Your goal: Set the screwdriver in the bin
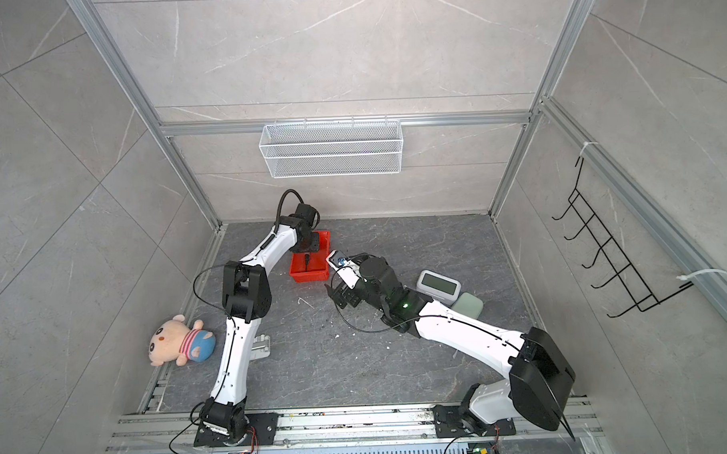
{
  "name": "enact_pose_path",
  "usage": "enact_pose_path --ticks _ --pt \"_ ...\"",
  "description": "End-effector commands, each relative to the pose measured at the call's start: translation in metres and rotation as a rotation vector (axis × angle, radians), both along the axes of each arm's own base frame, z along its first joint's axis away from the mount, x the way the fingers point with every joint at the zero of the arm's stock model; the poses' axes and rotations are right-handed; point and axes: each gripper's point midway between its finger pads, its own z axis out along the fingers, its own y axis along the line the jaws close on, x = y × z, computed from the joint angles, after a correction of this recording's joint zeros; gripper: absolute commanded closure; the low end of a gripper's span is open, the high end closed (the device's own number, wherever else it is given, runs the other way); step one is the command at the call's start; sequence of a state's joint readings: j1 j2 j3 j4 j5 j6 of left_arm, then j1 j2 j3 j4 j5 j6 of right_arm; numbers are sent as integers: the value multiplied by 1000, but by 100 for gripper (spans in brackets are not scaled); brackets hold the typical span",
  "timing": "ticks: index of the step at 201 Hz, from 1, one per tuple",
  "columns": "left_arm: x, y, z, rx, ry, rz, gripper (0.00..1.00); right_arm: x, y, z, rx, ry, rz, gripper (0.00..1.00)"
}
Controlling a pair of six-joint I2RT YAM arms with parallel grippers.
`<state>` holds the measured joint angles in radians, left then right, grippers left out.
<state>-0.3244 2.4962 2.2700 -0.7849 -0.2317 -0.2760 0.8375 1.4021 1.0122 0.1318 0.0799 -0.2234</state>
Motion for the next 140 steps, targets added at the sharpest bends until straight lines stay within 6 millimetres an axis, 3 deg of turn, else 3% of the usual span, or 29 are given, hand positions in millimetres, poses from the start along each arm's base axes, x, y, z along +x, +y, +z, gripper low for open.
enact_pose_path --ticks 1,13,16,47,92,140 --pt "8 -4 75 -65 -150 -3 40 -4 -4 8 34 -3 -12 1" --pt "6 -4 80 -64 -163 0 36 -5 -4 9 38 -3 -14 1" --pt "4 -4 96 -71 -189 -1 35 -5 -4 9 39 -3 -12 1" --pt "-7 -2 128 -63 -253 -9 22 -7 -6 11 49 -3 -15 1" --pt "-38 4 165 -60 -339 -19 1 -10 -11 13 63 -5 -22 1" --pt "-83 7 195 -54 -466 -58 0 -14 -17 13 82 -4 -29 1"
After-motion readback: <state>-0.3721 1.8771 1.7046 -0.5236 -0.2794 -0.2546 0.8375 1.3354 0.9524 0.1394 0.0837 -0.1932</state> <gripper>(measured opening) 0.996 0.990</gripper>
